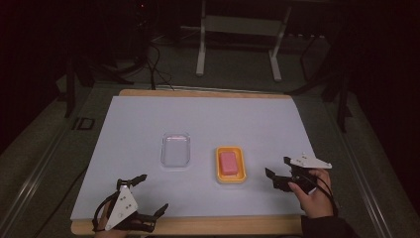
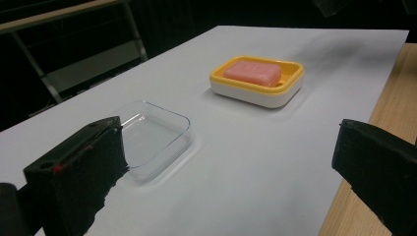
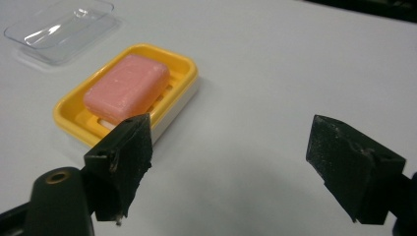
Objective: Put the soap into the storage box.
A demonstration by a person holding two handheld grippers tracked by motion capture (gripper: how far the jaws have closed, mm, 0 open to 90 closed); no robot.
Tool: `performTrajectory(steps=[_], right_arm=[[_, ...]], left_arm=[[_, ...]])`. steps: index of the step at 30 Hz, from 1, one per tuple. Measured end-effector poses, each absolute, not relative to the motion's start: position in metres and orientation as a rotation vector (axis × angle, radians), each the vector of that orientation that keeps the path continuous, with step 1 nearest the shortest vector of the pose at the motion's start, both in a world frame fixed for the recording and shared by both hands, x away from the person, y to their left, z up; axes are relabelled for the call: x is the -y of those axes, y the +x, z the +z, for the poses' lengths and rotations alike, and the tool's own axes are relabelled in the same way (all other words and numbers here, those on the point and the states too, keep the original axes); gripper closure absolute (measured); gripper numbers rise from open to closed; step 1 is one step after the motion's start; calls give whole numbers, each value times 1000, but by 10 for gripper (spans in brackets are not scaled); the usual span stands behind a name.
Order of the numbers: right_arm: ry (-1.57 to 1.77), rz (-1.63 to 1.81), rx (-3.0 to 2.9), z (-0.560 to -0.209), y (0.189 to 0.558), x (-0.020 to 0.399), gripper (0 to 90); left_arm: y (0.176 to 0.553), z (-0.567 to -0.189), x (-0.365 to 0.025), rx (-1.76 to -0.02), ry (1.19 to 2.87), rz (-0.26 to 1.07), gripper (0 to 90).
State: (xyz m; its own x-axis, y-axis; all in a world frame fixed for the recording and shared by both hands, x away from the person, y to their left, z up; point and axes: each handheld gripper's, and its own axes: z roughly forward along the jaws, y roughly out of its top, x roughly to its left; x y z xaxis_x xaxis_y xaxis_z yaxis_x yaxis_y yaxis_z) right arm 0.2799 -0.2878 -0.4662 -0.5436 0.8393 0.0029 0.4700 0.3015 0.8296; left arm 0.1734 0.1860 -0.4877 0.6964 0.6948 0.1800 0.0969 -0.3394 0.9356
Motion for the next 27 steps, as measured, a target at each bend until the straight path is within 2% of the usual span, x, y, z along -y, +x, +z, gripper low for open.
performTrajectory(steps=[27], right_arm=[[1100, 1134, -2081, -485, 272, 296, 170]], left_arm=[[173, -487, -185, -615, 1845, 694, 3]])
